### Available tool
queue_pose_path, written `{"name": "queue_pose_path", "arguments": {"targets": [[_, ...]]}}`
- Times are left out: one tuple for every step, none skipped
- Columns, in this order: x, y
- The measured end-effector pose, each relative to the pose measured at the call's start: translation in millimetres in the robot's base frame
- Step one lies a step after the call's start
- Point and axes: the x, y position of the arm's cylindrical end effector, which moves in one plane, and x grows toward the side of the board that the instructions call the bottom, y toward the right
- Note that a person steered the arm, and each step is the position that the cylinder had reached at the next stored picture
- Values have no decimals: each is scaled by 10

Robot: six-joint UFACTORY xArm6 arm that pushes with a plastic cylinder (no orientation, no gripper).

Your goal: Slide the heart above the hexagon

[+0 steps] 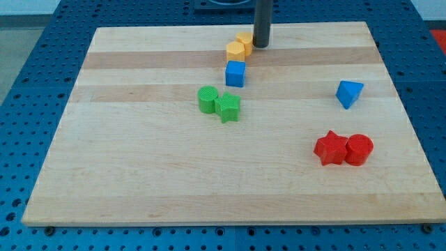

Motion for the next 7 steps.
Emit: {"name": "queue_pose_path", "arguments": {"targets": [[-88,-46],[-137,-108],[-137,-143],[-137,-172],[-137,-220],[-137,-233],[-137,-161]]}}
